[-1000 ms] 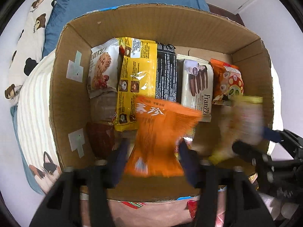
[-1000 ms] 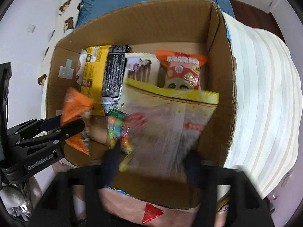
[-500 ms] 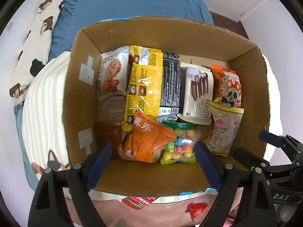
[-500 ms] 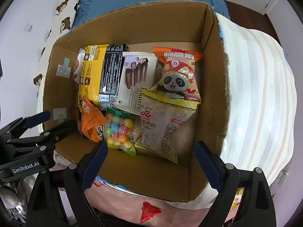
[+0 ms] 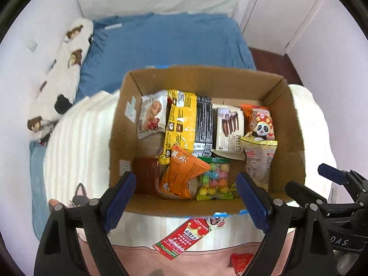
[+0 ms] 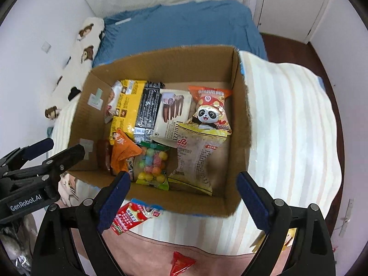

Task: Organize snacks
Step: 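Open both tools to drop the two bags into the box and withdraw, then move the right tool to the yellow panda bag and grasp it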

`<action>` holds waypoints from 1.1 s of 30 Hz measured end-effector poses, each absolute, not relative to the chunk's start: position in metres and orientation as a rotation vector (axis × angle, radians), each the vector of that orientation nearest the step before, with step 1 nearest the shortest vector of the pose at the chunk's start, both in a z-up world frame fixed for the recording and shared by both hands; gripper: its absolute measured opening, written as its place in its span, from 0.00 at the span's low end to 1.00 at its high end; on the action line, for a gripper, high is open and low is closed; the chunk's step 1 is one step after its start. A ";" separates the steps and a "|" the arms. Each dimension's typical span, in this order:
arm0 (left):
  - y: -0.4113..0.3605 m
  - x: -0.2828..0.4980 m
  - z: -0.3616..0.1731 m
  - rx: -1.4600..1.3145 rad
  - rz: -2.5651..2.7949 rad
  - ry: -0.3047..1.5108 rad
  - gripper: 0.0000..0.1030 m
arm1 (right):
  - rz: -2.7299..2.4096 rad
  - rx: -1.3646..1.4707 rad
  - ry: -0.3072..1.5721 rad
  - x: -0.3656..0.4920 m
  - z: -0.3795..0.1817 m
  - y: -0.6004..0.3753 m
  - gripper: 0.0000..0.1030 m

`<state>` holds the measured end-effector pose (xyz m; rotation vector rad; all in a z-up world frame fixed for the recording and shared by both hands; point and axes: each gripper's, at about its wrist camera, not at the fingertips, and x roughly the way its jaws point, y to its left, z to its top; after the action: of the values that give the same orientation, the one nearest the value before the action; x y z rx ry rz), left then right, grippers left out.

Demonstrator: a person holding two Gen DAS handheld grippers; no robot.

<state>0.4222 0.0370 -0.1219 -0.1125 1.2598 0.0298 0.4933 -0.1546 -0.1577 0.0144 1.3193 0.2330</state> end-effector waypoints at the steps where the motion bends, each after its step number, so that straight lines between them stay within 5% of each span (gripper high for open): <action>1: 0.037 0.415 -0.115 -0.109 0.034 1.234 0.87 | 0.232 0.020 1.298 0.486 -0.151 -0.156 0.93; 20: 0.032 0.299 -0.050 -0.090 0.049 1.007 0.87 | 0.254 0.067 1.068 0.362 -0.081 -0.170 0.93; 33: 0.037 0.268 -0.207 -0.016 0.080 1.317 0.87 | 0.168 0.339 1.334 0.316 -0.226 -0.205 0.93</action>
<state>0.2682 0.0367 -0.2065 -0.0159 1.3169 0.0797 0.3162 -0.2054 -0.2263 0.3393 1.3339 0.1685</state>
